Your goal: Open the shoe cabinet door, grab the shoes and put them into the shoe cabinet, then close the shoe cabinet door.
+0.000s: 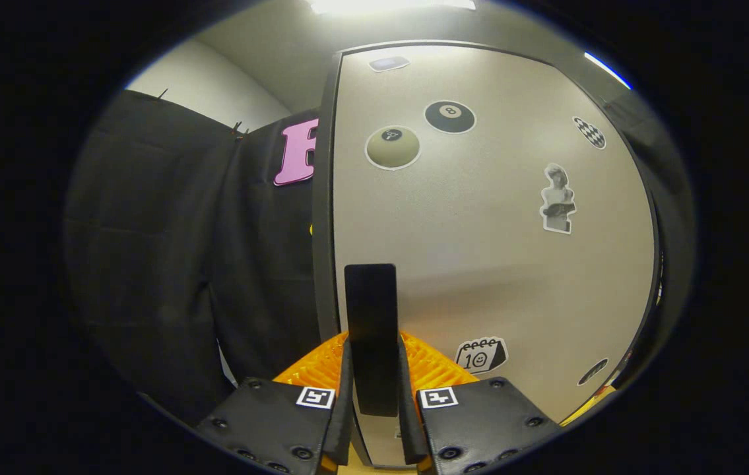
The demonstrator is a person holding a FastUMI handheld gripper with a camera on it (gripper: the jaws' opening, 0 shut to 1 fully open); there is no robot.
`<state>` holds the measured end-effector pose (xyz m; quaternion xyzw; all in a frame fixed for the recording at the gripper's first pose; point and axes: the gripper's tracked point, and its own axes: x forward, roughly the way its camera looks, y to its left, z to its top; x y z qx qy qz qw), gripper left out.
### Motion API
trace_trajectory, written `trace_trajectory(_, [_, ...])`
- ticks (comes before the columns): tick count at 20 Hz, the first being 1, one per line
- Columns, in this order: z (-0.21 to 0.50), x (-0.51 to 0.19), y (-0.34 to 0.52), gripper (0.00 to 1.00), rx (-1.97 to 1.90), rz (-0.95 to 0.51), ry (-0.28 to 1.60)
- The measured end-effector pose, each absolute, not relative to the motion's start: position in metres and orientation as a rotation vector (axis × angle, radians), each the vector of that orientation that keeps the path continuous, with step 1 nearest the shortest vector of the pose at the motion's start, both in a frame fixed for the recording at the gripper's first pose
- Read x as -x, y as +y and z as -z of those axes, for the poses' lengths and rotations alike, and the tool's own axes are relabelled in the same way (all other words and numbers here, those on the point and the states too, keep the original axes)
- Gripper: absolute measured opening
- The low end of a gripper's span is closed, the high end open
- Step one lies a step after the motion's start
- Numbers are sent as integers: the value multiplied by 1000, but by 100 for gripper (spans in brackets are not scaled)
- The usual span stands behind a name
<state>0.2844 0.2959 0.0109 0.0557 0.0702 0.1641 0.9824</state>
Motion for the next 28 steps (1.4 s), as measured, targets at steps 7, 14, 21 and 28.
trace_trajectory(7, [-9,-274,293,11,-83,-424,170])
trace_trajectory(14, [-27,-217,282,11,-106,-534,183])
trace_trajectory(21, [-35,-189,260,11,-110,-584,187])
trace_trajectory(28, [-52,-163,238,11,-125,-644,176])
